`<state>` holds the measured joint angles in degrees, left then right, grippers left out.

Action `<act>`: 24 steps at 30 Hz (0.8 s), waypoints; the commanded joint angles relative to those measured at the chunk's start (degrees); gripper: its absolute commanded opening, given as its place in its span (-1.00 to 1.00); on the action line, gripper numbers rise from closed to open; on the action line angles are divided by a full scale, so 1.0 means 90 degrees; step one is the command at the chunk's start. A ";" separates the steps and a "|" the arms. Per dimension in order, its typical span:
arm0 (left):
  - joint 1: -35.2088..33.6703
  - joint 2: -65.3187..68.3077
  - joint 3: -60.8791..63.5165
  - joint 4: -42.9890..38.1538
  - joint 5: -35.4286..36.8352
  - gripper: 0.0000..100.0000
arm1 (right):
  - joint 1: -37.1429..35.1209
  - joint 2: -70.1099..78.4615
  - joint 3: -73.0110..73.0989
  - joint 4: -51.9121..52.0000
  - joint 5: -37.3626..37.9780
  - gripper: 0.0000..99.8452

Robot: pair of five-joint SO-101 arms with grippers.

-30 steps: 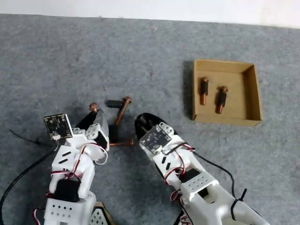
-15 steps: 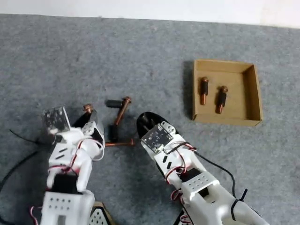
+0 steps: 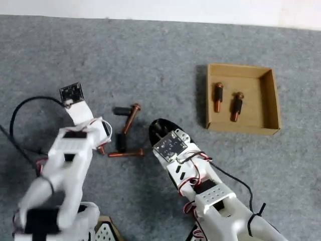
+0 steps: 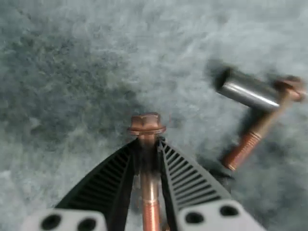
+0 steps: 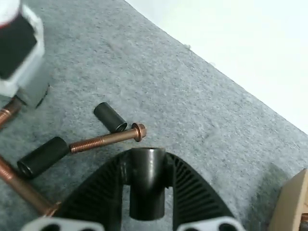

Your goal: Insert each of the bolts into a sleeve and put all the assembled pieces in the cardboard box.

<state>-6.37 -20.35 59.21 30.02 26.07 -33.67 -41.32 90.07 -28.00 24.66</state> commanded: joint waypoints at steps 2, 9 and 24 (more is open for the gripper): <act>-0.0317 0.1128 -0.1138 -0.0127 -0.0039 -0.99 | 0.0122 -0.0151 -0.0112 -0.0142 0.0049 -0.99; -0.0308 0.1929 -0.1841 0.0469 -0.0039 -0.99 | 0.0122 -0.0151 -0.0112 -0.0142 0.0068 -0.99; -0.0308 0.3062 -0.3248 0.1954 -0.0049 -0.99 | 0.0122 -0.0151 -0.0112 -0.0142 0.0068 -0.99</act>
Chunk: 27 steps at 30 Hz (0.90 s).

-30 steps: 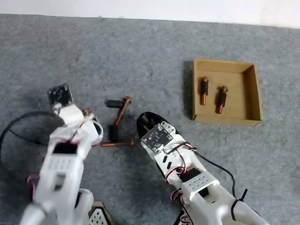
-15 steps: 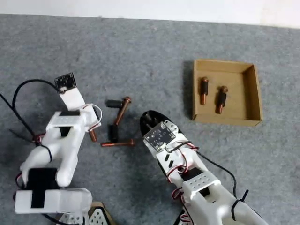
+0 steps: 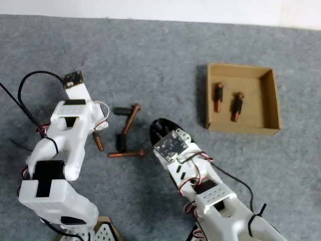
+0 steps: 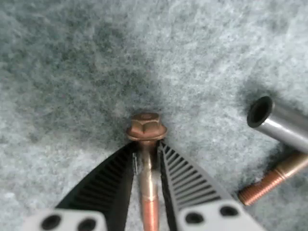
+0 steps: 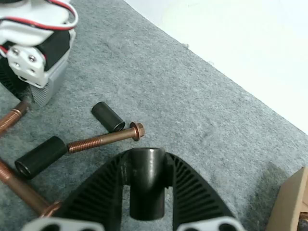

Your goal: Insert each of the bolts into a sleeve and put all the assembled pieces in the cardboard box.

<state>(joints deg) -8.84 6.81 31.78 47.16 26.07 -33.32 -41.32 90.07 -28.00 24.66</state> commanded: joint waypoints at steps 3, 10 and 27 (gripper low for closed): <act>-0.0024 0.0034 -0.0200 0.0059 -0.0049 -0.99 | 0.0083 -0.0151 -0.0112 -0.0142 0.0068 -0.99; 0.0083 -0.0718 0.0103 0.0137 -0.0059 -0.99 | 0.0083 -0.0151 -0.0112 -0.0142 0.0068 -0.99; 0.0083 -0.5495 0.4137 -0.3272 -0.0029 -0.99 | -0.0552 -0.0151 -0.0063 -0.0142 0.0039 -0.99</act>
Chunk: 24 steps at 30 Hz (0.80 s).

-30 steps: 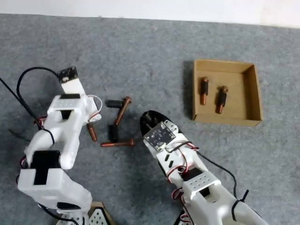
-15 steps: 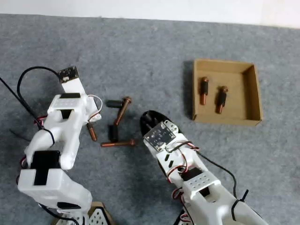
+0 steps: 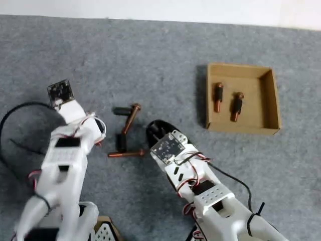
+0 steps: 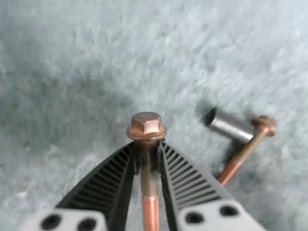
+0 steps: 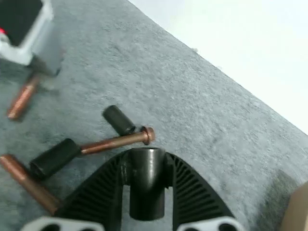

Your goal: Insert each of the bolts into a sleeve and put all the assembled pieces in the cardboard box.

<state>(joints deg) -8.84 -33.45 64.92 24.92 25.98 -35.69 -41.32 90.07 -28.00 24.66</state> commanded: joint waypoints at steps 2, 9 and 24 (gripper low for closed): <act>0.0103 -0.1441 0.0698 -0.1201 0.0000 -0.99 | -0.0386 -0.0151 -0.0063 -0.0132 0.0039 -0.99; 0.0904 -0.2779 0.1519 -0.2540 0.0000 -0.99 | -0.0425 -0.0151 -0.0063 -0.0132 0.0039 -0.99; 0.2183 -0.5231 0.2779 -0.3106 0.0000 -0.99 | -0.0425 -0.0151 -0.0063 -0.0132 0.0029 -0.99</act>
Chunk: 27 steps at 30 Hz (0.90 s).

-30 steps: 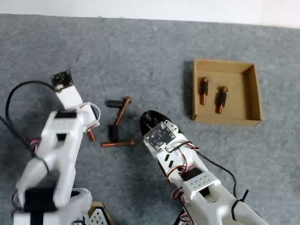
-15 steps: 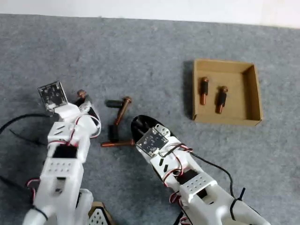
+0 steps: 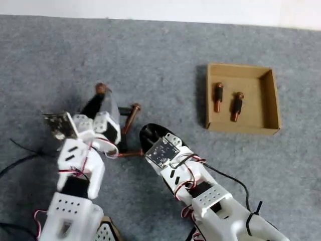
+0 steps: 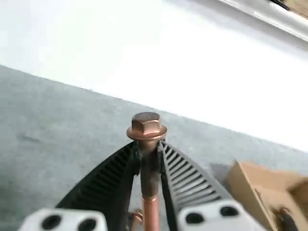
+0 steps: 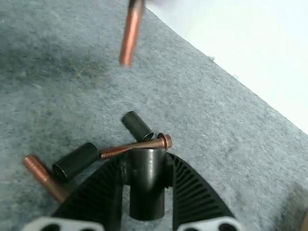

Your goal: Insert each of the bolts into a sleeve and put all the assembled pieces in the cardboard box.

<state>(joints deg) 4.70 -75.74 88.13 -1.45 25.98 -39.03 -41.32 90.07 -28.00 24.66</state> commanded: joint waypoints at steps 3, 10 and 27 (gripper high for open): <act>0.1158 -0.0874 0.0405 -0.0176 0.0000 -0.99 | -0.0054 -0.0151 -0.0063 -0.0132 0.0039 -0.99; 0.1275 -0.1480 0.0864 -0.0176 0.0010 -0.99 | -0.0044 -0.0161 -0.0063 -0.0161 0.0039 -0.99; 0.1275 -0.1734 0.1060 0.0420 0.1035 -0.98 | -0.0024 -0.0220 -0.0063 -0.0171 0.0039 -0.99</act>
<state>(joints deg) 15.60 -89.98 96.22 0.31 34.77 -39.03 -41.32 90.07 -28.00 24.66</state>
